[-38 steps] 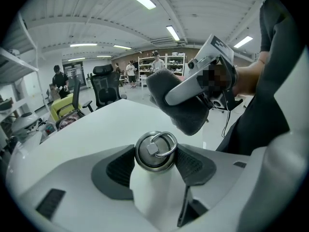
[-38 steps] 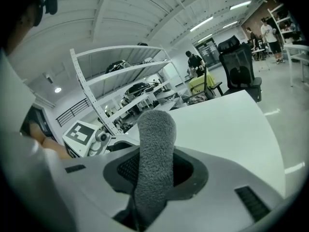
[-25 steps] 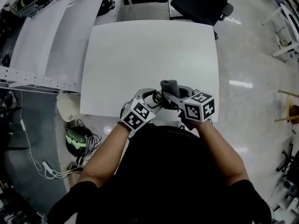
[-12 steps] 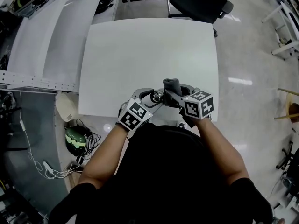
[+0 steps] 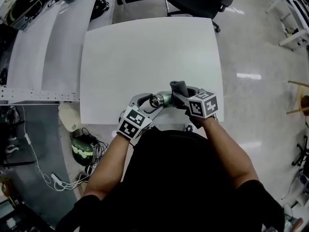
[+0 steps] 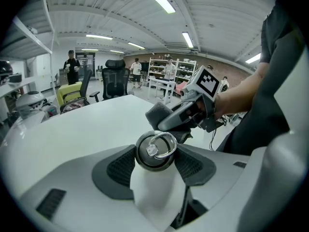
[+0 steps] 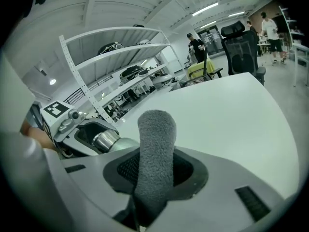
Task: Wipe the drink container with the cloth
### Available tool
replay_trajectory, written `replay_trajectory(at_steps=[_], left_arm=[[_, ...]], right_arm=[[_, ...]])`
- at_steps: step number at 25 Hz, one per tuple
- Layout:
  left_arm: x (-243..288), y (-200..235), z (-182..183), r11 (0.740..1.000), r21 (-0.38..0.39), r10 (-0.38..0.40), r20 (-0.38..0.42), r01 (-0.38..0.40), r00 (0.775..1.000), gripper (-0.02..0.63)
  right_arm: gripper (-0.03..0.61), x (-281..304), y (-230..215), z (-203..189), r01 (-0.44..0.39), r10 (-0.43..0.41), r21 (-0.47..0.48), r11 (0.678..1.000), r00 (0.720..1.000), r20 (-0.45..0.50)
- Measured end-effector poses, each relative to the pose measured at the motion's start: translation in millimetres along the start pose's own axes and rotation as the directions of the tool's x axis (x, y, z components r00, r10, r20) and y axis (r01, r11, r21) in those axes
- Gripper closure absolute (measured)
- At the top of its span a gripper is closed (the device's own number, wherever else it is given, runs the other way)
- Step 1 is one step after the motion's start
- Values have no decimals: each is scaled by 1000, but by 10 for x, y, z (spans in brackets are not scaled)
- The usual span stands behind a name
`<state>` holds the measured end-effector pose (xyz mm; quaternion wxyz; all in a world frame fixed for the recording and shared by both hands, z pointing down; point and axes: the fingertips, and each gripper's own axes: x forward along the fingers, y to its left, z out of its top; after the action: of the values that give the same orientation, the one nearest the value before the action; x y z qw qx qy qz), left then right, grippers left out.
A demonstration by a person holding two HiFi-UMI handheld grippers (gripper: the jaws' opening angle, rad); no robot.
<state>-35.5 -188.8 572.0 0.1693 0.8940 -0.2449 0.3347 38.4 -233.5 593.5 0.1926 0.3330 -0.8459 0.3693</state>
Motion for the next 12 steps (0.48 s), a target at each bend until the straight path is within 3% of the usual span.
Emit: replay_trajectory(at_steps=[6,12], left_arm=[[-8,-7,22,1000,-27,8,5,-7,1000,351],[-16,46,-36,992,-128,8,22,-5,1000,351]], right_arm=[[472,19,-203,-126,54,-55,-19,998,998,-37],[472,34,-347,-223,107,-112,-68,992,991,-78]])
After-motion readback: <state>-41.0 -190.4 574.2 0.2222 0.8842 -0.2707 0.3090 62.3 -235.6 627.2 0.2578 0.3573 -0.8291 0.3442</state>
